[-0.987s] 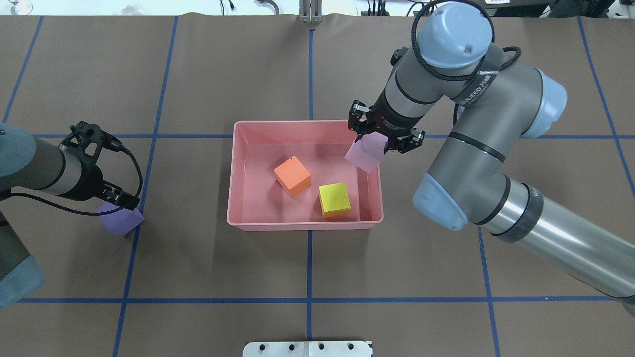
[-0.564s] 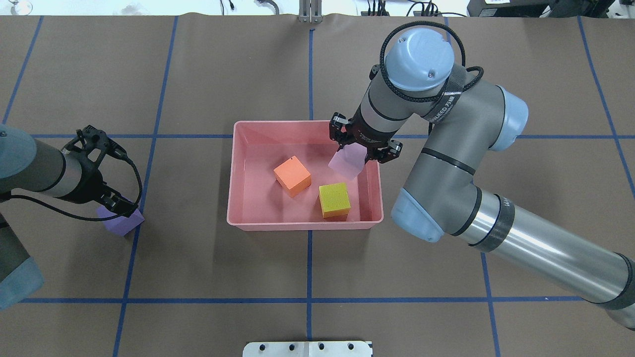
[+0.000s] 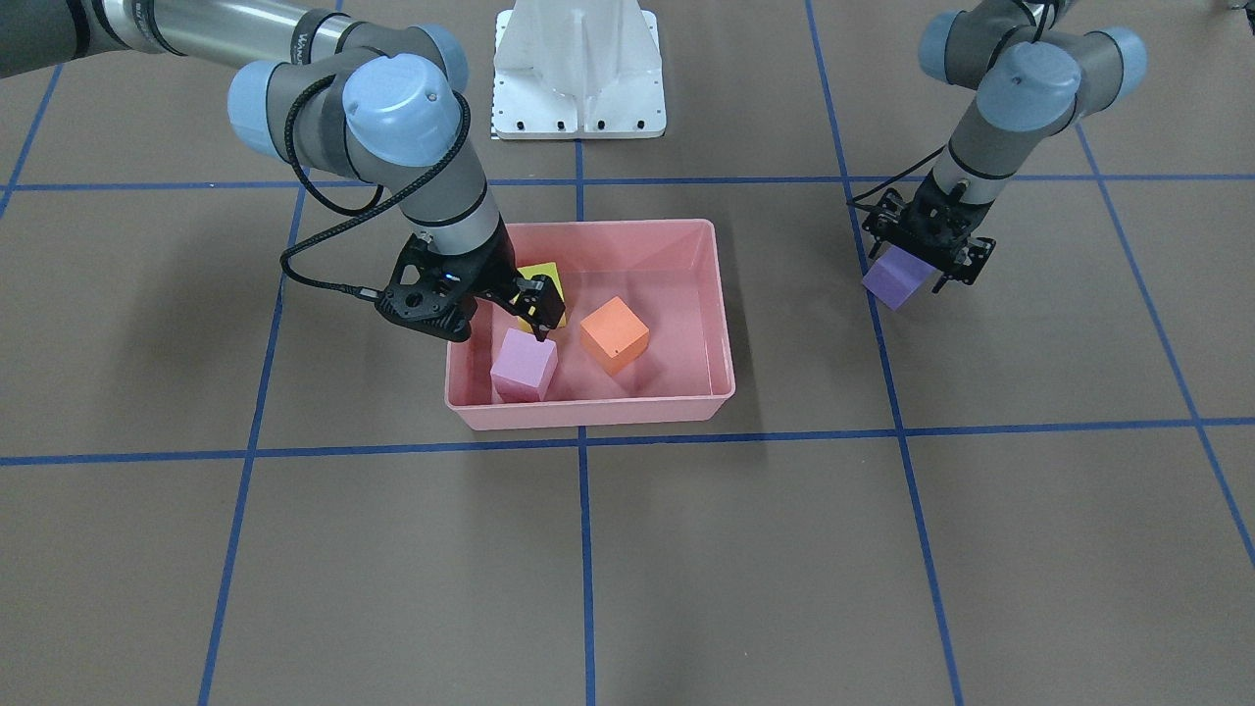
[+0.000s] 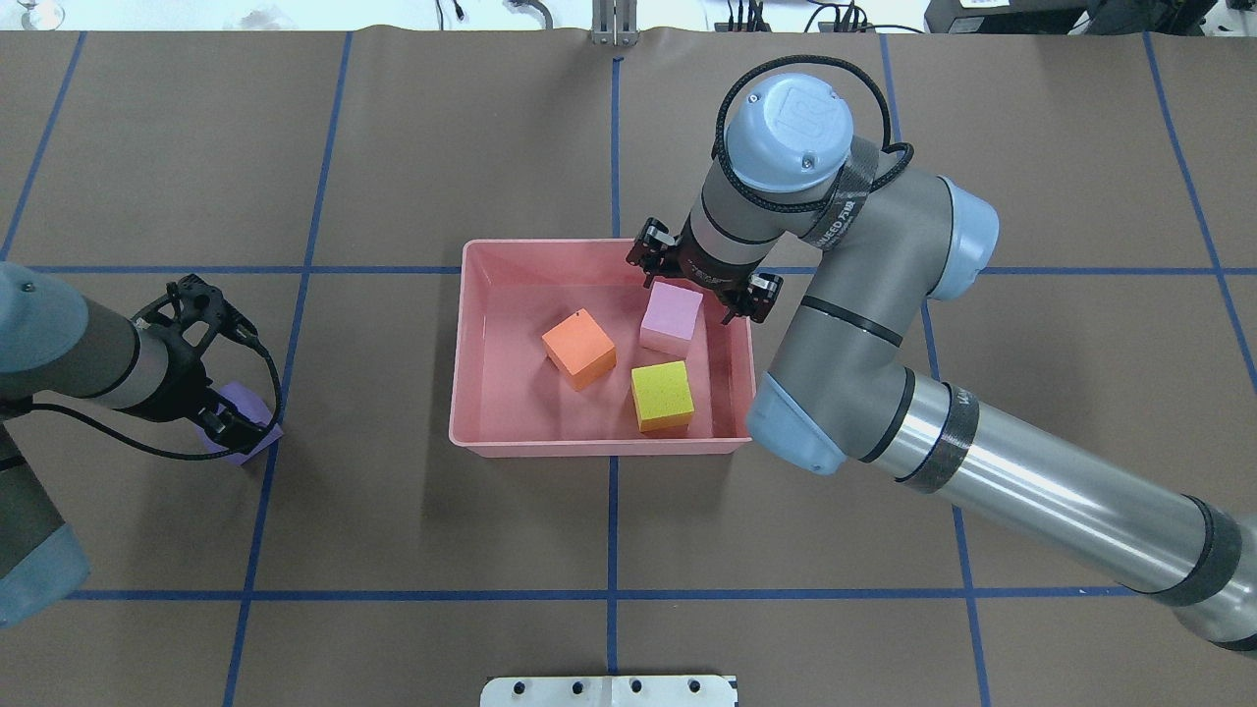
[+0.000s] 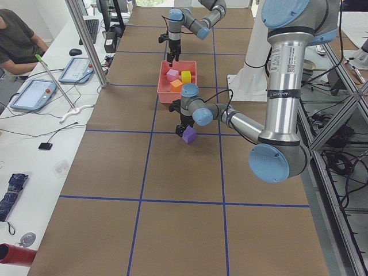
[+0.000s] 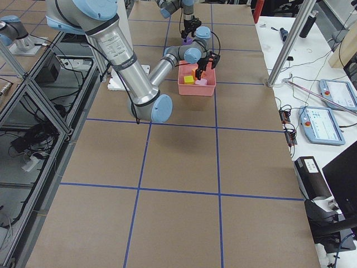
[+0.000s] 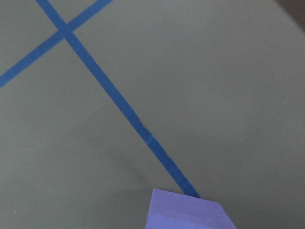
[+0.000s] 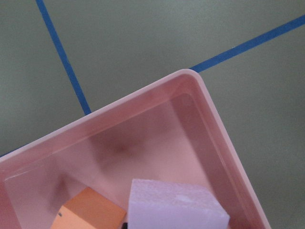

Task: Place blocks into pink bin with both arms
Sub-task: 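Grasp the purple cube with the left gripper while the right gripper withdraws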

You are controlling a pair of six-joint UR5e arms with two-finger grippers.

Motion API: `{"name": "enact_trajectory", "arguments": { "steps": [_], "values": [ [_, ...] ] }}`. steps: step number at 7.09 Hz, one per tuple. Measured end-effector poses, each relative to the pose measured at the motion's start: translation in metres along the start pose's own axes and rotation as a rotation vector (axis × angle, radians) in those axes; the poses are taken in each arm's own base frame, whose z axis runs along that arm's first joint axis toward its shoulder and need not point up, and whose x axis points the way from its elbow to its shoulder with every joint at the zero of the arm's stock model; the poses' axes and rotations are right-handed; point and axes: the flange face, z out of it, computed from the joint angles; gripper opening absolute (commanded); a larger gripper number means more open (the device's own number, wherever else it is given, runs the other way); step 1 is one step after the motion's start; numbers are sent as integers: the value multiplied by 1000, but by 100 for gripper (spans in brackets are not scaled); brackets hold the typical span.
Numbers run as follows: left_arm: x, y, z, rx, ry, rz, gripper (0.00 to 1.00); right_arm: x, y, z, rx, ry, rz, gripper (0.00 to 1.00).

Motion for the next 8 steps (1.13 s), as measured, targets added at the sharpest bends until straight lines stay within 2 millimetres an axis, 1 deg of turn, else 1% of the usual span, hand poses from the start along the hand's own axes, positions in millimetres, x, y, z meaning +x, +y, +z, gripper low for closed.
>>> {"name": "enact_trajectory", "arguments": {
  "steps": [1, 2, 3, 4, 5, 6, 7, 8],
  "values": [
    [4, 0, 2, -5, 12, 2, 100, 0, 0, -1, 3, -3, -3, 100],
    [6, 1, 3, -14, 26, 2, 93, -1, 1, -3, 4, -6, -5, 100],
    [5, 2, 6, -23, 31, 1, 52, 0, -1, -7, 6, -11, -5, 100],
    [4, 3, 9, -30, 31, -2, 10, 9, -8, -20, 9, -26, 2, 100],
    [3, 3, 10, -31, 32, -4, 0, 33, -26, -43, 8, -46, 7, 100],
    [7, 1, 6, -28, 50, -6, 0, 73, -52, -68, 0, -57, -11, 100],
    [16, -7, -8, -18, 99, -41, 0, 120, -76, -85, -5, -51, -50, 100],
    [28, -27, -34, 9, 169, -135, 0, 171, -97, -93, -3, -30, -97, 100]
  ]
}}
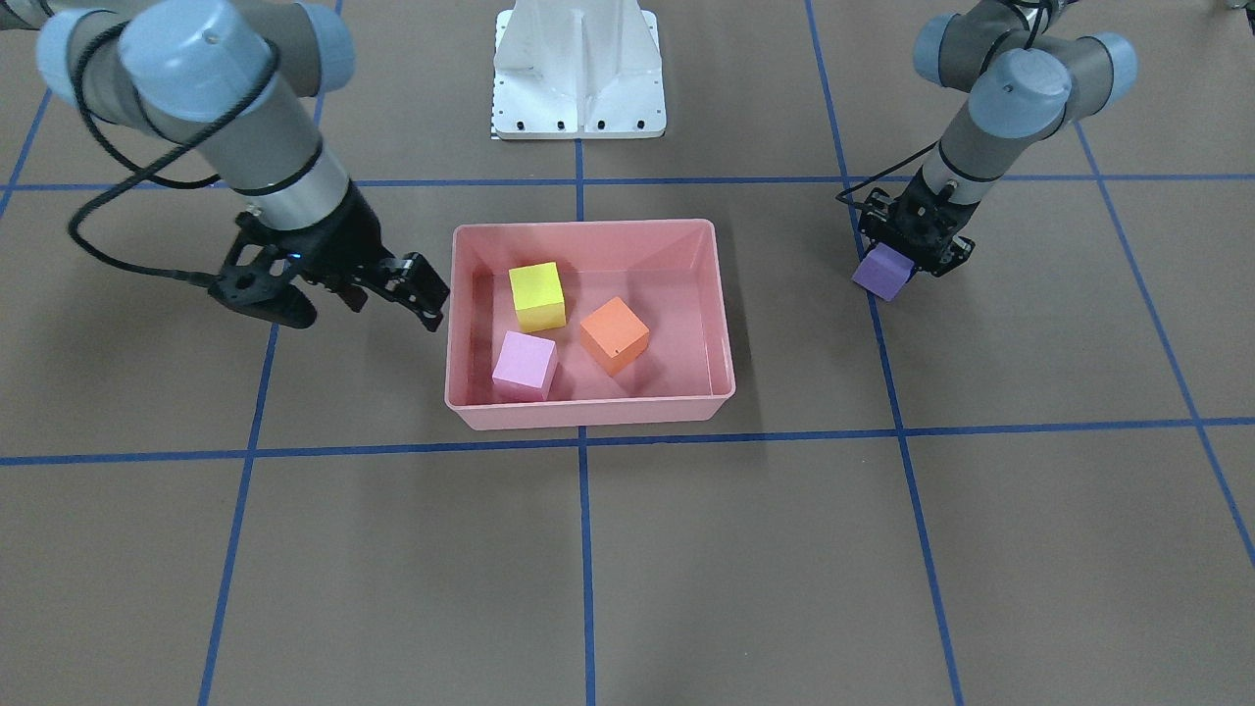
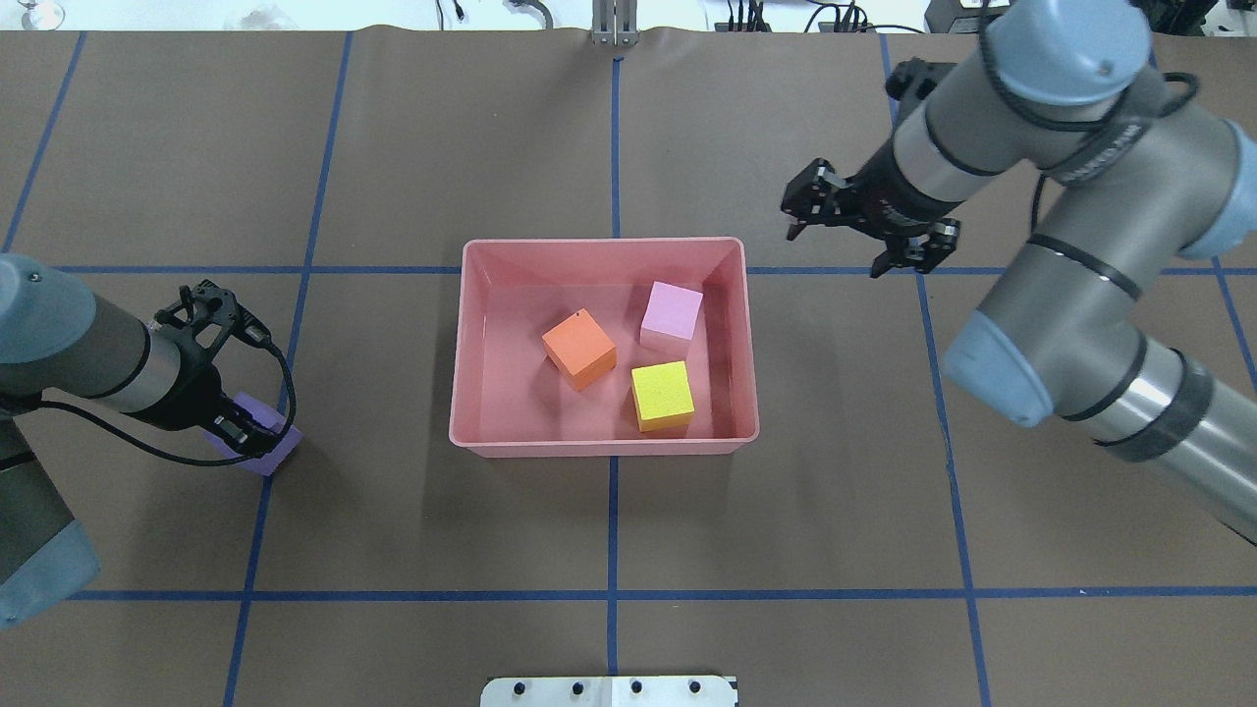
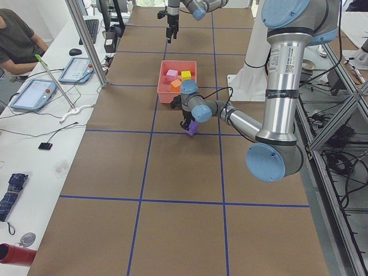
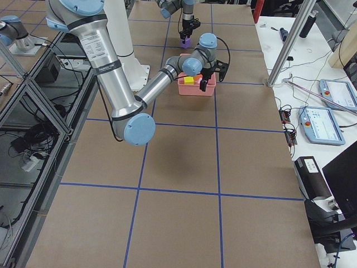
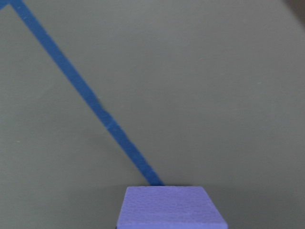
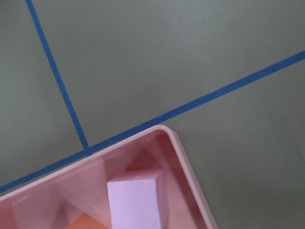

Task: Place blocks into pink bin with both arms
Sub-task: 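Grasp the purple cube with the left gripper while the right gripper withdraws, then lower the purple cube into the bin and open the left gripper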

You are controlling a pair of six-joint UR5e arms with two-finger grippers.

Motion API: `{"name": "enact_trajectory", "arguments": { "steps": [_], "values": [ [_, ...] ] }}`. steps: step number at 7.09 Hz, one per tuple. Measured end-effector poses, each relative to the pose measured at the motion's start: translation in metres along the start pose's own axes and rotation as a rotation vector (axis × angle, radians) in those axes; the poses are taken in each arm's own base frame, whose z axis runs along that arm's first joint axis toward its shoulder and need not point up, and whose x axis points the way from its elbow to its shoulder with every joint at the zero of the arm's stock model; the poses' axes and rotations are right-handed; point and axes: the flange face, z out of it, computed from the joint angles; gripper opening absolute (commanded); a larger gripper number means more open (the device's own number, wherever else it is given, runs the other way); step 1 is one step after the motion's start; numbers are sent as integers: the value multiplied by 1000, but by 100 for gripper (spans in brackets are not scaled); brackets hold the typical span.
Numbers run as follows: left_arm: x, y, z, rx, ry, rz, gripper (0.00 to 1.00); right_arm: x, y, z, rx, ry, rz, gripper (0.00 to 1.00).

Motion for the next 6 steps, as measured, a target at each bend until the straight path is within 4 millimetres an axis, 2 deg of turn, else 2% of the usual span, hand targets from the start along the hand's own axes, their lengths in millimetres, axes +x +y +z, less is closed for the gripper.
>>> {"name": "enact_trajectory", "arguments": {
  "steps": [1, 2, 3, 4, 5, 6],
  "values": [
    [30, -31, -26, 44, 76, -110, 0, 48, -12, -5, 5, 31, -49, 100],
    [65, -65, -49, 87, 141, -208, 0, 84, -20, -7, 8, 59, -86, 100],
    [97, -100, -63, 116, 190, -284, 0, 108, -24, -8, 8, 80, -108, 100],
    [121, -131, -67, 129, 219, -328, 19, 122, -26, -7, 6, 94, -121, 100],
    [139, -156, -61, 127, 230, -349, 98, 130, -27, -6, 4, 103, -132, 100],
    [150, -174, -49, 118, 227, -359, 100, 134, -28, -6, 3, 107, -137, 100]
  ]
}}
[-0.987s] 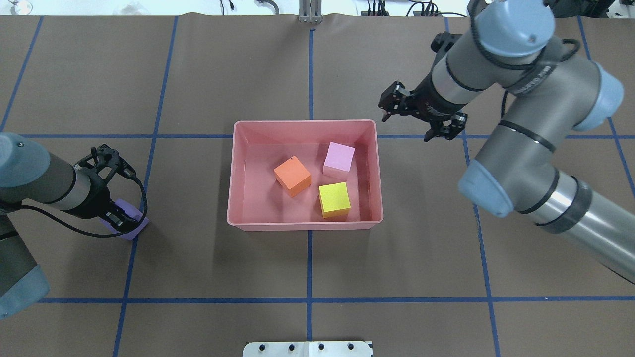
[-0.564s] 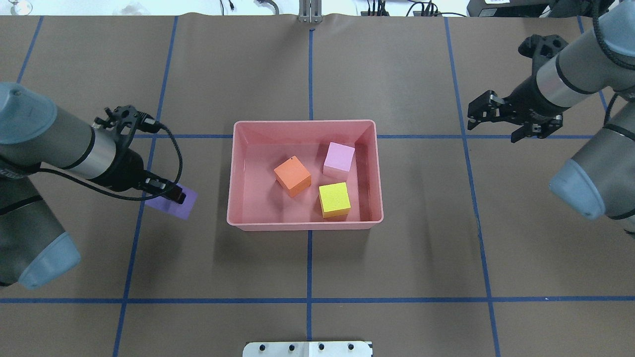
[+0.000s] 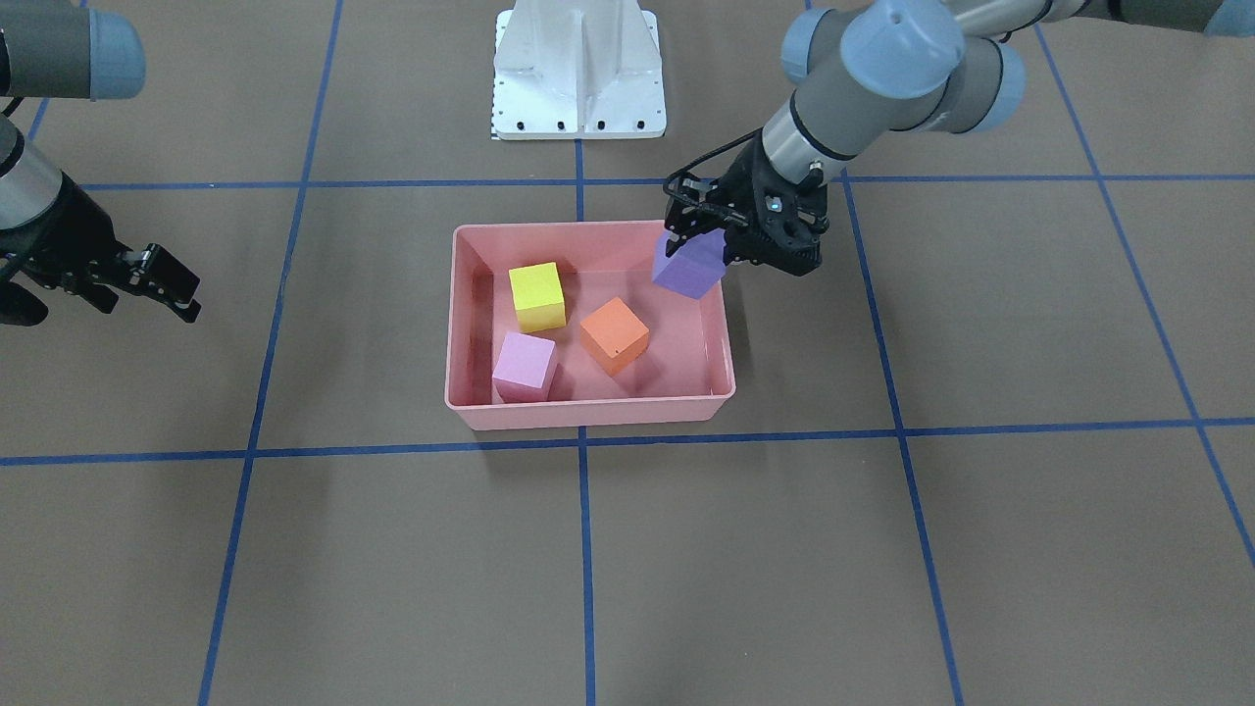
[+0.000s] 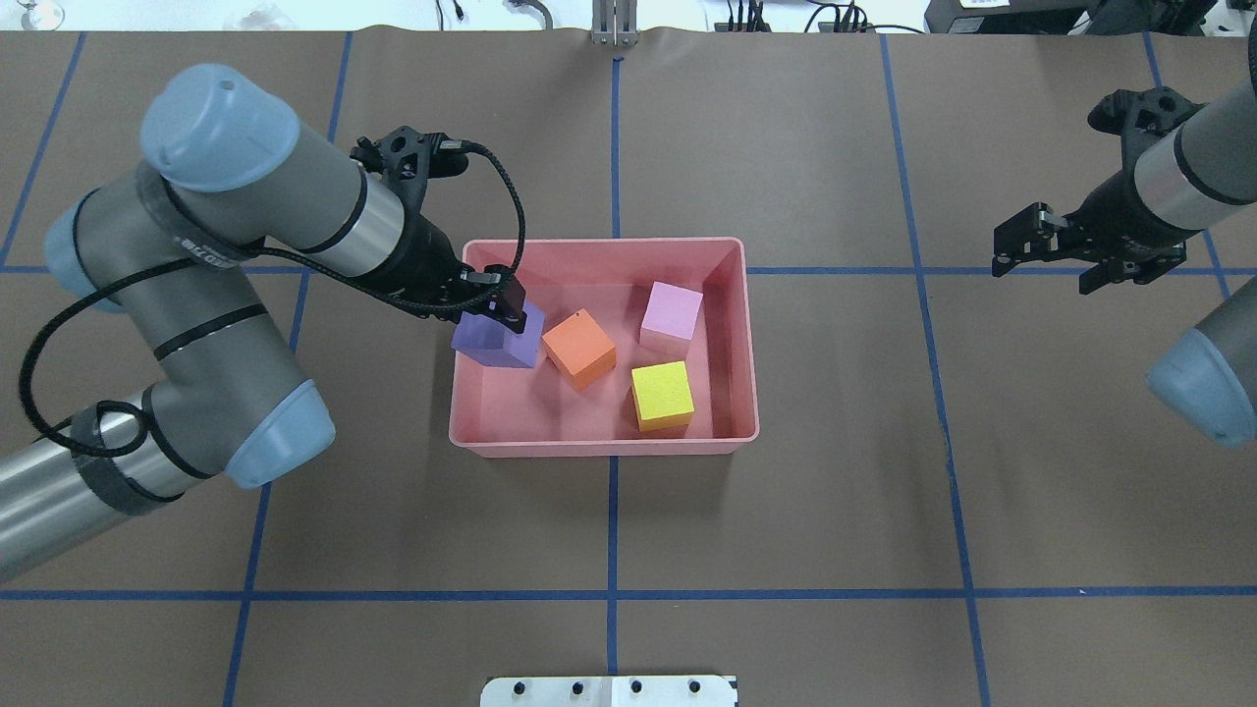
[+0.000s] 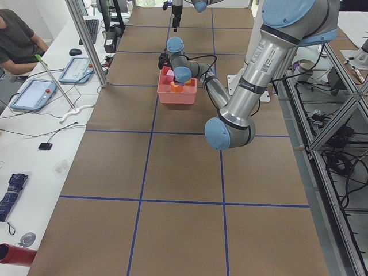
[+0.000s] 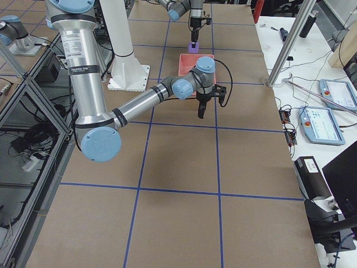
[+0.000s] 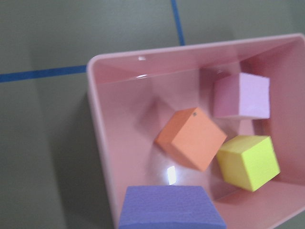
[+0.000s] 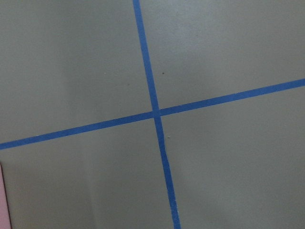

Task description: Place blocks into pink bin with both arms

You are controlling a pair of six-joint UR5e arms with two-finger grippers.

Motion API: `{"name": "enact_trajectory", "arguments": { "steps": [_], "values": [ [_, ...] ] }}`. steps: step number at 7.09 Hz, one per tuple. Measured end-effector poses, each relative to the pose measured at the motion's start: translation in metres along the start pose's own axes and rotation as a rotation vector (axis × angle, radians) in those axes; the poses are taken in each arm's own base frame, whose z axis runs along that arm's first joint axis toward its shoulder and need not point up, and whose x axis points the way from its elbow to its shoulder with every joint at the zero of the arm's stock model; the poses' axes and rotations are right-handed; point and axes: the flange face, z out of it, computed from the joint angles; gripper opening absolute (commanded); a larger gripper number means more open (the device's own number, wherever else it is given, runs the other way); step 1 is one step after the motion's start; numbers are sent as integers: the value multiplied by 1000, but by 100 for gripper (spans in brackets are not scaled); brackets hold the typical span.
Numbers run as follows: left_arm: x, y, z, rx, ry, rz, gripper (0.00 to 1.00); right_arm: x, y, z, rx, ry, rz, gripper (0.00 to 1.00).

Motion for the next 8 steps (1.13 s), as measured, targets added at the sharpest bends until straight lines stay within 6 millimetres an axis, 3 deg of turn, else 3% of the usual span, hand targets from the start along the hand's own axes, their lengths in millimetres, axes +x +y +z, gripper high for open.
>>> {"name": "enact_trajectory", "arguments": {
  "steps": [2, 3, 5, 6, 8],
  "values": [
    [0, -3, 14, 15, -24, -1, 100, 2, 0, 0, 1, 2, -2, 100],
    [-14, 11, 6, 19, -27, 2, 100, 2, -1, -1, 2, 2, -1, 100],
    [-68, 59, -38, 31, -41, -7, 100, 9, -4, -5, 10, 3, 1, 100],
    [-101, 75, -62, 45, -68, -8, 100, 24, -8, -9, 18, 12, -14, 100],
    [-186, 94, -97, 52, -173, 64, 100, 89, -14, -18, 24, 46, -90, 100]
  ]
}}
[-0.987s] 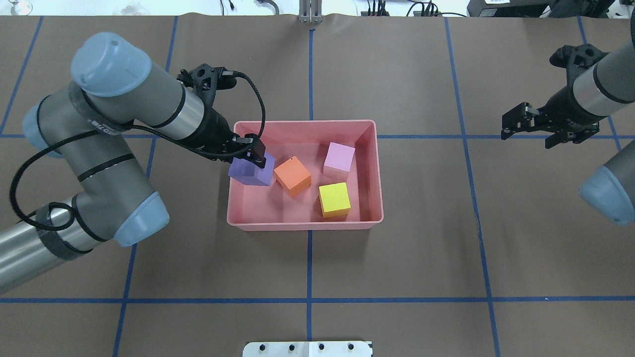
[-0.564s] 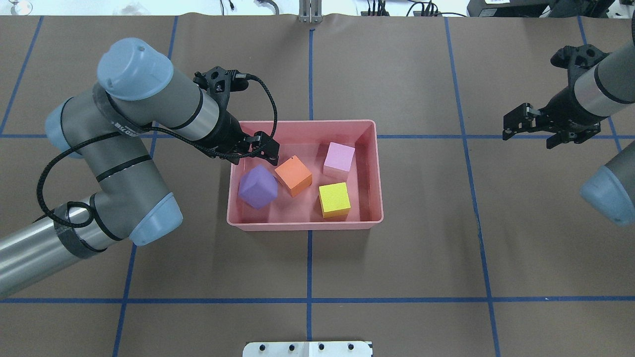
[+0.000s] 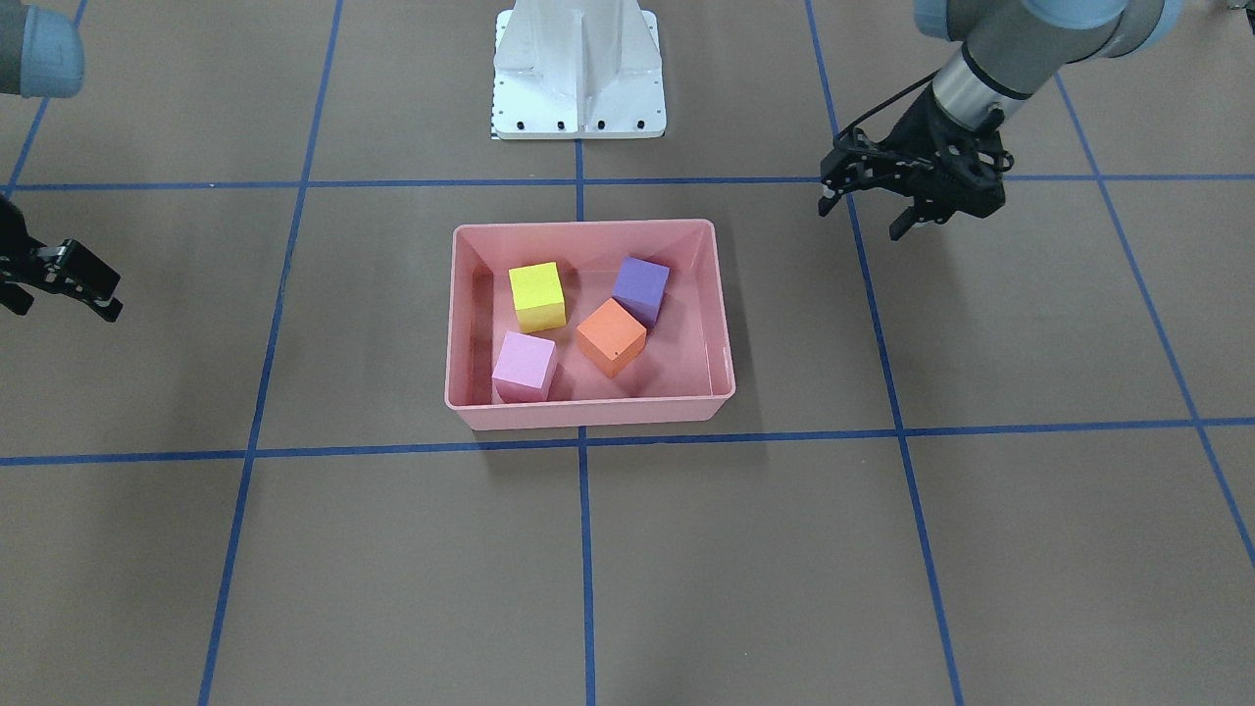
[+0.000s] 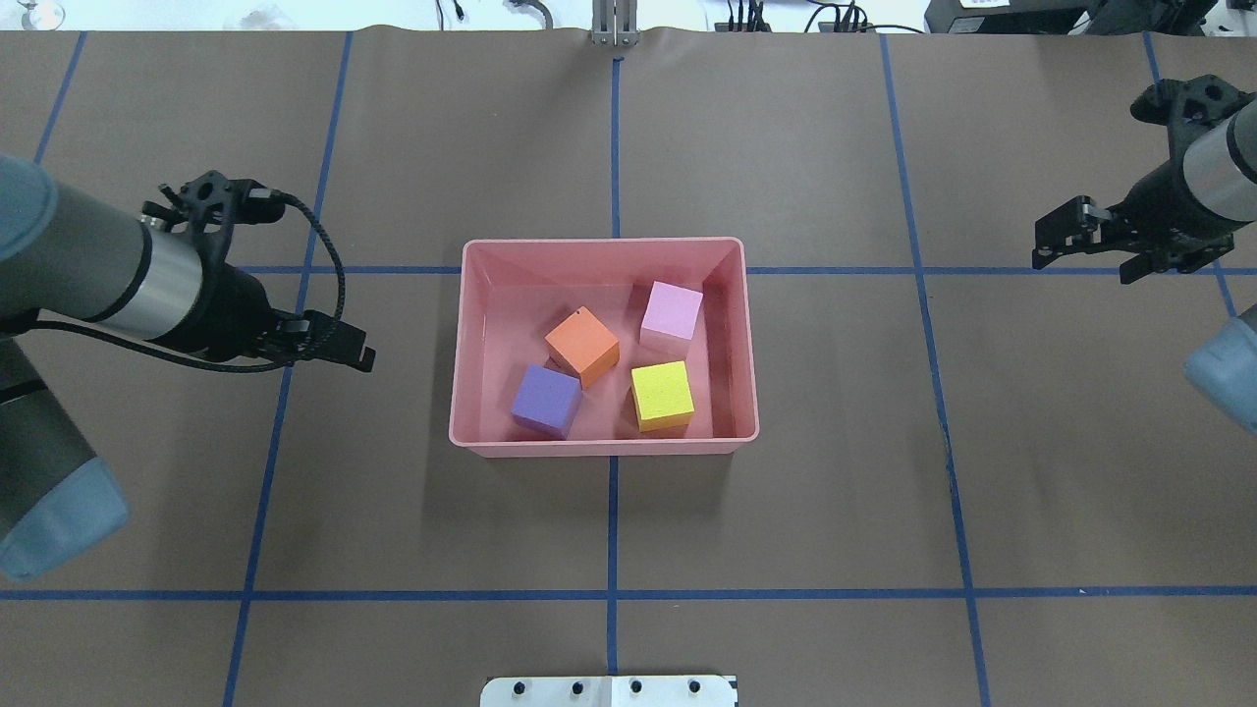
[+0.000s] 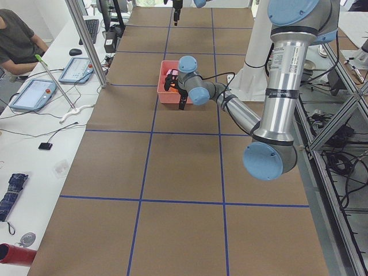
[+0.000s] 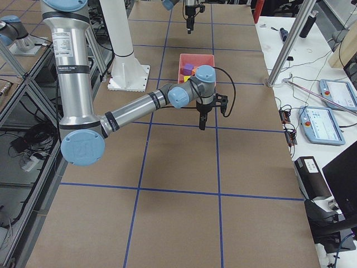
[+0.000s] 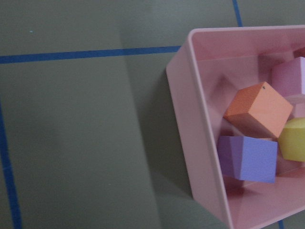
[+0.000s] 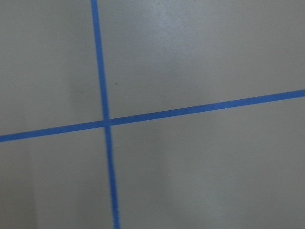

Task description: Place blocks into pink bin with both arms

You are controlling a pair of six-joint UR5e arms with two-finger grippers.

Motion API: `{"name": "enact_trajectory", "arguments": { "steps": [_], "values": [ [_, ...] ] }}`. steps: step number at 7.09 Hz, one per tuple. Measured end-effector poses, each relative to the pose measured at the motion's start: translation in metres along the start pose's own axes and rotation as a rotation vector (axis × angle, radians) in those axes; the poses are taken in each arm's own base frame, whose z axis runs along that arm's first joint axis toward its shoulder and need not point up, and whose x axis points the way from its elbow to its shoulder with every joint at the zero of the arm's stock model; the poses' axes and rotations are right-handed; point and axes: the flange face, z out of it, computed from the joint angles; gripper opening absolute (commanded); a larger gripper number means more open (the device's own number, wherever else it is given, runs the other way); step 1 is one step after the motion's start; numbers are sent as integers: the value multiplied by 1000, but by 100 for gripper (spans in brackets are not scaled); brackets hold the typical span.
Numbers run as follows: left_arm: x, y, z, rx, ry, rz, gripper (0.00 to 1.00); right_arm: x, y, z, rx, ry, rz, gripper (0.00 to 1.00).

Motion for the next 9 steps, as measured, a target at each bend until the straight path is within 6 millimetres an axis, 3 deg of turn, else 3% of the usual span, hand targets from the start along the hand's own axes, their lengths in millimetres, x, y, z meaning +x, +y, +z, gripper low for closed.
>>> {"name": "enact_trajectory", "arguments": {
  "steps": [3, 5, 6, 7, 9],
  "values": [
    [-163, 23, -30, -34, -197, 69, 100, 127, 20, -15, -19, 14, -118, 100],
    [-275, 20, -65, -94, -313, 20, 100, 187, 26, -18, -37, -25, -144, 100],
    [-317, 21, -81, -127, -302, 3, 100, 200, 27, -19, -37, -33, -152, 100],
    [-344, 26, -87, -148, -261, -35, 100, 207, 26, -21, -34, -36, -151, 100],
    [-369, 41, -87, -167, -216, -96, 100, 206, 20, -26, -27, -38, -145, 100]
  ]
}}
